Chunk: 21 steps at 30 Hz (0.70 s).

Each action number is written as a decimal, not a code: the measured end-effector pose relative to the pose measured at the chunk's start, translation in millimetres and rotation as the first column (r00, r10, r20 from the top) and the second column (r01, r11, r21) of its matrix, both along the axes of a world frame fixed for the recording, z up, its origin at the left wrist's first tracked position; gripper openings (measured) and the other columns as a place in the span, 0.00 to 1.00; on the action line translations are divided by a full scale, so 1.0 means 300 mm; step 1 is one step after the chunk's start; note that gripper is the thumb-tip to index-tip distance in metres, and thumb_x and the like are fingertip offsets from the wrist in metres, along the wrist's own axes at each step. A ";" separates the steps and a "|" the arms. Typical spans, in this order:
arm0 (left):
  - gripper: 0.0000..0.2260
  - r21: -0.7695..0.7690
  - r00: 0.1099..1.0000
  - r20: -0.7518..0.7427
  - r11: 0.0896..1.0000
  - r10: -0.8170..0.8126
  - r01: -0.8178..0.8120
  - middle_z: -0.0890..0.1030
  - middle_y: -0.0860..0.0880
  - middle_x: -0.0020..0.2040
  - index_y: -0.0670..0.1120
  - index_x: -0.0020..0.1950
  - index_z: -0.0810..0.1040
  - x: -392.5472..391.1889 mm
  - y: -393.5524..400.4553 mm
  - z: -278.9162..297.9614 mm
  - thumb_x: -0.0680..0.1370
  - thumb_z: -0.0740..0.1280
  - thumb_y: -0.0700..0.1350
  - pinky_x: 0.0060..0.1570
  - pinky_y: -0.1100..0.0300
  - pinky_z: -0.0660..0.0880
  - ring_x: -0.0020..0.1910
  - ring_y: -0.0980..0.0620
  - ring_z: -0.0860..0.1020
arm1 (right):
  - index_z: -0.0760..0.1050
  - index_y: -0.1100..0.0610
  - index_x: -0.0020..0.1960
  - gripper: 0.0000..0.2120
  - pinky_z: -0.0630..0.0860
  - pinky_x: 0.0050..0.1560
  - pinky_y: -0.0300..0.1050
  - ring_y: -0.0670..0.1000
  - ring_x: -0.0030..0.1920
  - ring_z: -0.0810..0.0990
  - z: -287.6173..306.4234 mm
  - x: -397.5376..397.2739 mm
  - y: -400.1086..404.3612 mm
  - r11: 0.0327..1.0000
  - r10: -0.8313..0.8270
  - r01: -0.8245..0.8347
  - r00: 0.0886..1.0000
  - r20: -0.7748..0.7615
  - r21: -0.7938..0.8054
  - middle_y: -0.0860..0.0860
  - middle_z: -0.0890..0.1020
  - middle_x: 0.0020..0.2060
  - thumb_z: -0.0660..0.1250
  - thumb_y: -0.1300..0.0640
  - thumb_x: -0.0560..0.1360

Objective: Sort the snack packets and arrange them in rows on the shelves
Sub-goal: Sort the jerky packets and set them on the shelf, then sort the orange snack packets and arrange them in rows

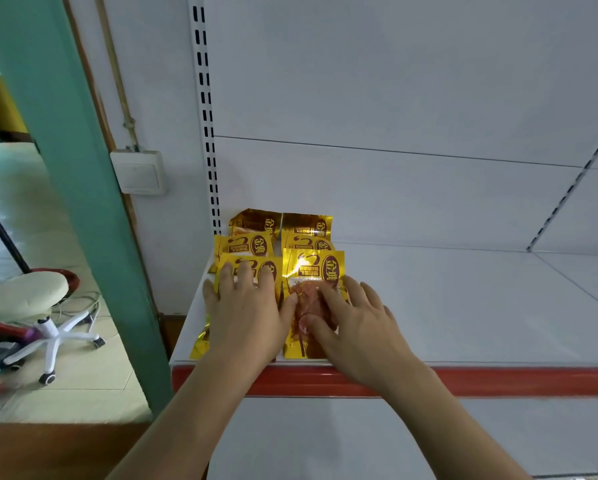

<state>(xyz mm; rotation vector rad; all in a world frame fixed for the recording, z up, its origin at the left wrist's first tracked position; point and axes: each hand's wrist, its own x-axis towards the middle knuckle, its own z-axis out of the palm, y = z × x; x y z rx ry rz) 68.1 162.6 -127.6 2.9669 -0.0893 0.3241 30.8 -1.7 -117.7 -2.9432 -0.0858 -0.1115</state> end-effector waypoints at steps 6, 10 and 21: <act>0.30 -0.099 0.973 0.227 0.992 -0.053 0.077 0.73 0.38 0.75 0.44 0.74 0.74 -0.040 -0.097 0.033 0.82 0.55 0.64 0.72 0.31 0.64 0.77 0.33 0.66 | 0.51 0.48 0.81 0.39 0.51 0.78 0.57 0.59 0.81 0.46 0.023 -0.058 -0.083 0.992 -0.071 0.081 0.992 0.102 -0.101 0.55 0.51 0.81 0.33 0.32 0.76; 0.34 -0.083 0.952 0.276 0.984 -0.132 0.160 0.73 0.40 0.75 0.45 0.72 0.75 -0.103 -0.246 0.064 0.80 0.50 0.67 0.72 0.32 0.65 0.77 0.35 0.65 | 0.53 0.50 0.82 0.43 0.50 0.78 0.59 0.59 0.81 0.46 0.033 -0.113 -0.229 0.987 -0.105 0.121 0.983 0.148 -0.104 0.57 0.52 0.81 0.30 0.32 0.73; 0.35 -0.079 0.955 0.134 0.957 -0.266 0.278 0.49 0.45 0.85 0.50 0.85 0.50 -0.317 -0.968 0.114 0.82 0.48 0.68 0.81 0.42 0.43 0.84 0.42 0.44 | 0.47 0.49 0.82 0.37 0.47 0.80 0.58 0.58 0.81 0.42 0.070 -0.371 -0.943 0.965 -0.236 0.251 0.959 0.159 -0.078 0.54 0.48 0.82 0.34 0.33 0.77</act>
